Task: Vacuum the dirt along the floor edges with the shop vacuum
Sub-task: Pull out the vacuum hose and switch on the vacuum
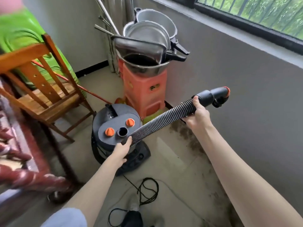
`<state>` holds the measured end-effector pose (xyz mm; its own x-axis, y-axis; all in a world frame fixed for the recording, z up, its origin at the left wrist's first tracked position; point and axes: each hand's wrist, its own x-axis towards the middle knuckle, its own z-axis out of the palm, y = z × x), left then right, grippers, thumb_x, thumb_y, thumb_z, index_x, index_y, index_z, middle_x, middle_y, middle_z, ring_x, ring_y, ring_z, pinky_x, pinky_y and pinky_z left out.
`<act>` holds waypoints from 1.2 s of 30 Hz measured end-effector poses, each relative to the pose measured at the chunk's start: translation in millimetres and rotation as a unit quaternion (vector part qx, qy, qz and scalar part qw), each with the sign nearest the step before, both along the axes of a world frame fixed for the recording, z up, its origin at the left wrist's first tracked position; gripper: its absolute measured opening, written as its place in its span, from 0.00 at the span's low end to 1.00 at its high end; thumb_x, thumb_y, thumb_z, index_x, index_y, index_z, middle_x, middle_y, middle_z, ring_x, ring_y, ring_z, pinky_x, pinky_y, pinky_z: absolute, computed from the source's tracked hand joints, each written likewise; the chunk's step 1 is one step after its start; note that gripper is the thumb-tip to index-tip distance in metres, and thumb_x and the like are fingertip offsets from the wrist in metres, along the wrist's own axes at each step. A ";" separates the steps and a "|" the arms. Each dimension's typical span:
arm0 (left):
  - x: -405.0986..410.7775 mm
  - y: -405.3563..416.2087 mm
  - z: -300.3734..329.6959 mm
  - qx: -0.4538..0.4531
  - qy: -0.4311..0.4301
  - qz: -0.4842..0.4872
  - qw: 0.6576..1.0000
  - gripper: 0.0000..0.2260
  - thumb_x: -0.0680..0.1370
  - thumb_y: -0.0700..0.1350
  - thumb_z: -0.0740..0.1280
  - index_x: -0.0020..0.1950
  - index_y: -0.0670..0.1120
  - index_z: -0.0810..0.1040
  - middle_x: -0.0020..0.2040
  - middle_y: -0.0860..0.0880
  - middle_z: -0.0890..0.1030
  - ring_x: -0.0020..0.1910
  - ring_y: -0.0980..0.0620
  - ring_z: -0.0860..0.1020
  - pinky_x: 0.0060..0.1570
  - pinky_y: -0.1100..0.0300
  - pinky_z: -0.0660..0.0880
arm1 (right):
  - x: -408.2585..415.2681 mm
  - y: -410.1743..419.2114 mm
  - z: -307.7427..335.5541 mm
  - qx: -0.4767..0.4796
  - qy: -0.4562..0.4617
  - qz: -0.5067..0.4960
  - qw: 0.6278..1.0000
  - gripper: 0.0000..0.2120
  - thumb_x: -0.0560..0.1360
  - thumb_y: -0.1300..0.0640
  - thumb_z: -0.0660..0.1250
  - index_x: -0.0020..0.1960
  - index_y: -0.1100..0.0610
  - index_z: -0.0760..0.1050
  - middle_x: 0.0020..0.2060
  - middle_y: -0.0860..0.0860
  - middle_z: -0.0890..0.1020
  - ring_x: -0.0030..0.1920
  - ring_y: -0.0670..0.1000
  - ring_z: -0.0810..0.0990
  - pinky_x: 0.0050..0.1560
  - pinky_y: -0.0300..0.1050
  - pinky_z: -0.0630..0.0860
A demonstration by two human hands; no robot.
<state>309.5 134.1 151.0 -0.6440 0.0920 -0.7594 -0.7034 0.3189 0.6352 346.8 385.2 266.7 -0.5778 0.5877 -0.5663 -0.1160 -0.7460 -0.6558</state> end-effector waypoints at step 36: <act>-71.1 113.5 69.0 0.039 0.256 -0.194 0.946 0.35 0.72 0.42 0.72 0.75 0.43 0.60 0.68 0.43 0.71 0.60 0.48 0.74 0.59 0.51 0.74 | 73.8 70.6 -65.0 0.220 -0.171 0.105 0.955 0.23 0.74 0.52 0.71 0.66 0.58 0.70 0.56 0.56 0.80 0.48 0.57 0.80 0.51 0.55 0.78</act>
<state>238.4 247.6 220.1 -0.8315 0.4404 -0.3387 -0.1372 0.4279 0.8933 420.6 455.8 201.8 -0.5349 0.7032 -0.4684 0.2827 -0.3735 -0.8835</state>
